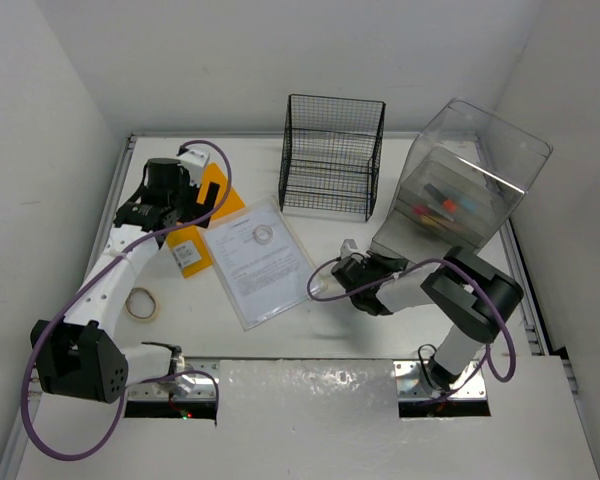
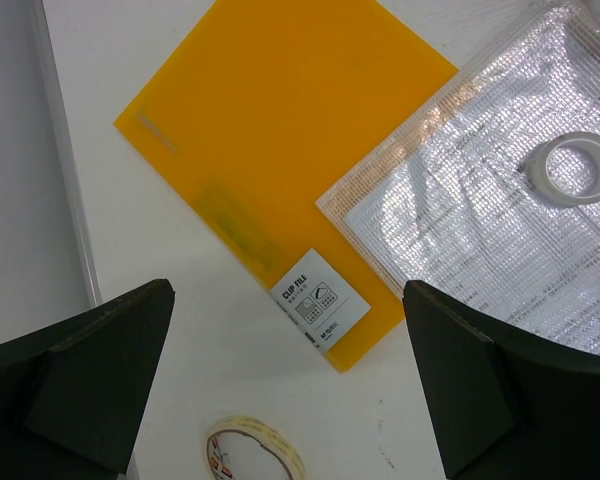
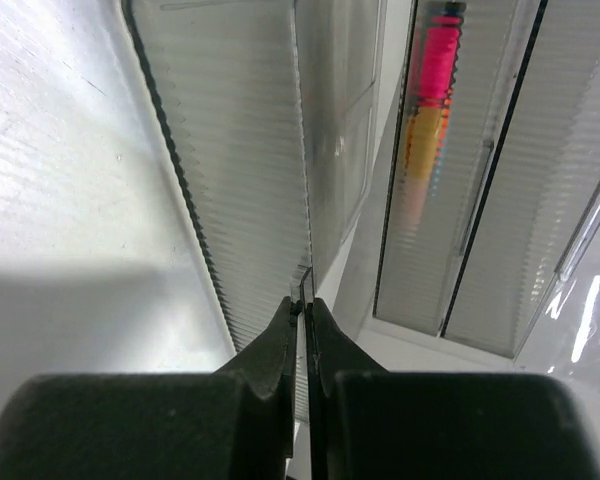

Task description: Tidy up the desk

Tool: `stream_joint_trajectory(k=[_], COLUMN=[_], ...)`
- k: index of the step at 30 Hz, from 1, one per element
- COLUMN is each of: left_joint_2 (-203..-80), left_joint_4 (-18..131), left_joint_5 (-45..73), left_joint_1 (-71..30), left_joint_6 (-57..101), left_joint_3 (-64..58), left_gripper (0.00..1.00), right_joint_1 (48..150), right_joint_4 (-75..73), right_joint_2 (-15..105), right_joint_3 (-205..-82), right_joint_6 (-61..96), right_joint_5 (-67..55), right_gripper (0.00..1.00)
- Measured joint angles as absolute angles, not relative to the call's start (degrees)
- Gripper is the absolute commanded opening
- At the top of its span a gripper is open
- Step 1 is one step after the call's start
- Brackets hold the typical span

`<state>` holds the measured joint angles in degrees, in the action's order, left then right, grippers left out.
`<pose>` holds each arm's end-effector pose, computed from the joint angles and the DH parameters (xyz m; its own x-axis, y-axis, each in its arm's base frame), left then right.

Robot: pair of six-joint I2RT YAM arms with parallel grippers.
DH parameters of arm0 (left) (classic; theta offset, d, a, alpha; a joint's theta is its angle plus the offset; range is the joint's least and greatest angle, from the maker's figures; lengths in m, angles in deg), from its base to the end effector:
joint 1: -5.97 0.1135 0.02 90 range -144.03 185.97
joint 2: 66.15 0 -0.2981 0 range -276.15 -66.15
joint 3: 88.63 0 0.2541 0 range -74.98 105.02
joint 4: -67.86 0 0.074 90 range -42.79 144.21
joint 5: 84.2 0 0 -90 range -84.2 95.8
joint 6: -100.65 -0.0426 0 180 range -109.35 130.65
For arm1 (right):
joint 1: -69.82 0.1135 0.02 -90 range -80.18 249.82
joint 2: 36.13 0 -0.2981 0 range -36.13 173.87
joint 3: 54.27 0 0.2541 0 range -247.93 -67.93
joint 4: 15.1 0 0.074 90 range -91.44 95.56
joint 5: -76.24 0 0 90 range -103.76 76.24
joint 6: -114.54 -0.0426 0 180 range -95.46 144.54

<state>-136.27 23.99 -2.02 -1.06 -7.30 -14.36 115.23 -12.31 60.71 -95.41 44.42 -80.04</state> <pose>0.2602 -0.0262 0.3380 -0.5980 0.3814 -0.7049 0.2120 0.9235 0.3198 0.2007 0.1480 0.1219 -0.5797 -0.7829 -0.2261 -0.1570 0.3796 -0.9117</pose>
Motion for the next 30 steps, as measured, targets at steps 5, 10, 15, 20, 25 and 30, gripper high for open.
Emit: stream_joint_trajectory(k=[5,10,15,20,25,30], left_joint_2=[-136.3,-136.3,-138.0,-147.4,-163.5,-176.6], left_joint_4=[23.4,22.0,19.1,17.7,19.1,19.8], left_joint_5=[-1.3,-0.3,5.3,6.5,10.0,11.2], left_joint_1=[-1.1,-1.1,-1.2,-6.0,-10.5,-11.1], left_joint_6=[-7.4,-8.9,-11.5,-12.4,-10.5,-7.9], left_joint_3=[-14.4,-14.4,-14.0,-9.7,0.2,8.4], left_gripper=[1.0,1.0,0.95,0.86,0.59,0.55], right_joint_1=[115.5,116.0,116.2,116.2,116.2,116.2], right_joint_4=[-8.2,-6.1,-5.6,-6.4,-6.7,-5.7], right_joint_2=[58.1,49.7,38.9,26.1,18.5,15.5], right_joint_3=[-95.8,-96.4,-96.4,-95.7,-95.7,-95.7], right_joint_6=[41.7,39.4,37.9,34.8,30.0,26.2], right_joint_5=[-79.6,-76.2,-66.7,-56.1,-48.7,-45.5], right_gripper=[0.31,0.7,0.89,0.99,0.96,0.95])
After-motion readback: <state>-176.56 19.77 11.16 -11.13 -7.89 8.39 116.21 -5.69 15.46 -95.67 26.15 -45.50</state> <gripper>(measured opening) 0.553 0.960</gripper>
